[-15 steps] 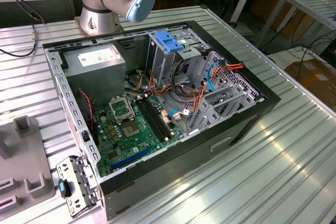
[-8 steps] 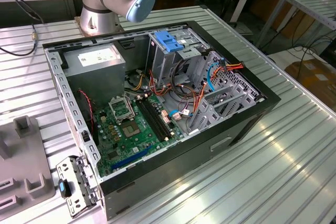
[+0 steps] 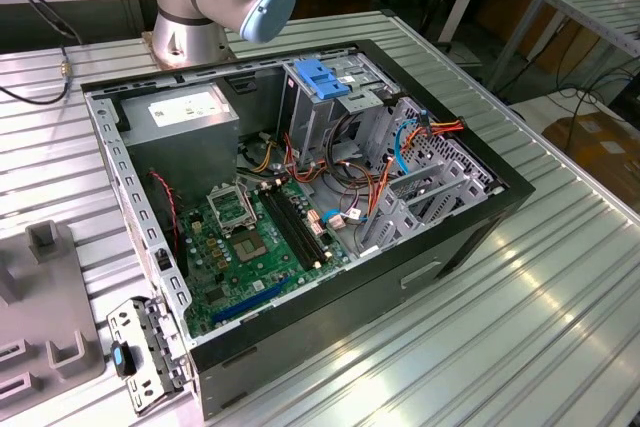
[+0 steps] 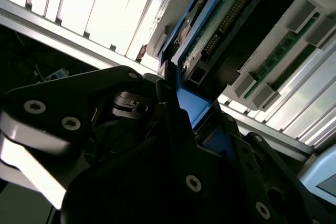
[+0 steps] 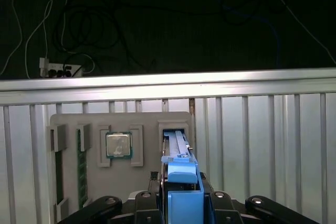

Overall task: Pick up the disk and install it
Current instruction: 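Pick up the disk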

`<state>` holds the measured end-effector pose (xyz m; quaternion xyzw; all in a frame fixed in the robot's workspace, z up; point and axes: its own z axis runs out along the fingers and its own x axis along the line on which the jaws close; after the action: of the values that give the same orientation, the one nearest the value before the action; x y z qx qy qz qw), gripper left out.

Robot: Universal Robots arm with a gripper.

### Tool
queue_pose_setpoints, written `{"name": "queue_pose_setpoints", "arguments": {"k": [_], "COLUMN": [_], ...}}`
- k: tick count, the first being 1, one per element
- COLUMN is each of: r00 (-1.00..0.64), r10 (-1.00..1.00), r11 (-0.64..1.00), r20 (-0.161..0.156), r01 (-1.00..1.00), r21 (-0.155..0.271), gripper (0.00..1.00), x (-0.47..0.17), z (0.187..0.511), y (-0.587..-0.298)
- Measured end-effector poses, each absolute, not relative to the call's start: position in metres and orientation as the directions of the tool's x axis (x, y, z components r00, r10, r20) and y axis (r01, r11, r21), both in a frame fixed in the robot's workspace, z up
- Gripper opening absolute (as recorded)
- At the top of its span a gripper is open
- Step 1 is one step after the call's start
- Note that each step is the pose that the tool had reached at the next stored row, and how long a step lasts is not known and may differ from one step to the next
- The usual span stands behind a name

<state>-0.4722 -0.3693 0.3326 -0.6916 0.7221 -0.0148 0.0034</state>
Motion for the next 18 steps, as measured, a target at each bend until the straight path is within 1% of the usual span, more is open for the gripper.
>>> {"name": "queue_pose_setpoints", "arguments": {"k": [18], "r00": [-0.043], "r10": [-0.999], "r11": [0.043], "r20": [0.016], "r01": [-0.999], "r21": [-0.026], "gripper": [0.37], "x": [-0.472], "z": [0.352], "y": [-0.369]}}
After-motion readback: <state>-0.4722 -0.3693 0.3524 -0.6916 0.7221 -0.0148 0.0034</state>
